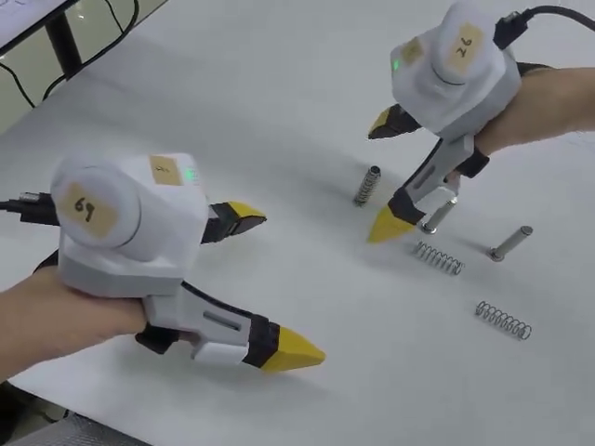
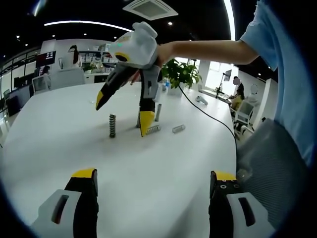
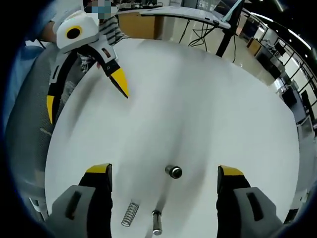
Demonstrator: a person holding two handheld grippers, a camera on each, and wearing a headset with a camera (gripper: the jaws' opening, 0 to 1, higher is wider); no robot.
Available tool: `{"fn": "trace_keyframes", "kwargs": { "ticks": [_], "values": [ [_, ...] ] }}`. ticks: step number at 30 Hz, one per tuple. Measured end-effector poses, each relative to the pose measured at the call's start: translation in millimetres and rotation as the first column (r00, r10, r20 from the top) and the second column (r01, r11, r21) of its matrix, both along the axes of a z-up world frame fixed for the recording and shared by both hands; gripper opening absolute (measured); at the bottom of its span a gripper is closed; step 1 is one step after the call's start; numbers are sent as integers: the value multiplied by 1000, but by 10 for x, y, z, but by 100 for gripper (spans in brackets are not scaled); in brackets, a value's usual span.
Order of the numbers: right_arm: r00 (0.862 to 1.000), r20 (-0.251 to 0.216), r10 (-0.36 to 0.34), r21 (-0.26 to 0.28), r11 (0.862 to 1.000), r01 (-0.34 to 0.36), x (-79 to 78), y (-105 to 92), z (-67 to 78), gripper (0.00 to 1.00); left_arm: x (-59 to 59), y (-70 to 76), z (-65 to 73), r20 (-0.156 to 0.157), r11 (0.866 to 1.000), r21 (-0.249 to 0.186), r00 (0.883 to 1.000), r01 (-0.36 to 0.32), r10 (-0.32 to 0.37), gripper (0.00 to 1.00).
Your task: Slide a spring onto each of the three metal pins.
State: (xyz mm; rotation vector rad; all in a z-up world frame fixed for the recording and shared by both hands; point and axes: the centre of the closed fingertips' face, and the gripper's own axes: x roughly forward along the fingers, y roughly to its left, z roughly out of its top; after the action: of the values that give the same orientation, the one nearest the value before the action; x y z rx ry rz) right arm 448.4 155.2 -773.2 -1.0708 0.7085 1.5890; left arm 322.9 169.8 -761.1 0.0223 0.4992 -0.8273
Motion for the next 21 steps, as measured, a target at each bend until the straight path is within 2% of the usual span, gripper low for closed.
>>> {"fn": "trace_keyframes", "kwargs": {
  "ticks": [4, 6, 9, 11, 15, 18, 21],
  "values": [
    [1000, -6, -27, 16, 1000, 27, -32, -102, 39, 86, 9, -13, 22, 4, 1000, 0, 1000, 9, -9, 91],
    [998, -11, -61, 38, 997, 62, -35, -141, 81, 86, 17, -19, 35, 6, 1000, 0, 1000, 14, -14, 91],
    [993, -36, -110, 97, 989, 113, -74, -177, 163, 90, 29, -29, 65, 9, 1000, -6, 1000, 19, -19, 91],
    [990, -41, -137, 98, 985, 140, -66, -238, 163, 93, 32, -35, 71, 10, 1000, -4, 1000, 26, -26, 91],
    [984, -36, -174, 134, 975, 177, -56, -330, 223, 98, 39, -46, 96, 16, 999, -2, 999, 36, -36, 91],
    [974, -44, -223, 180, 957, 227, -53, -373, 320, 97, 55, -48, 128, 21, 999, -14, 999, 35, -35, 91],
    [955, -80, -284, 234, 926, 295, -77, -423, 421, 97, 71, -47, 142, 27, 999, -17, 999, 37, -36, 91]
  ]
}}
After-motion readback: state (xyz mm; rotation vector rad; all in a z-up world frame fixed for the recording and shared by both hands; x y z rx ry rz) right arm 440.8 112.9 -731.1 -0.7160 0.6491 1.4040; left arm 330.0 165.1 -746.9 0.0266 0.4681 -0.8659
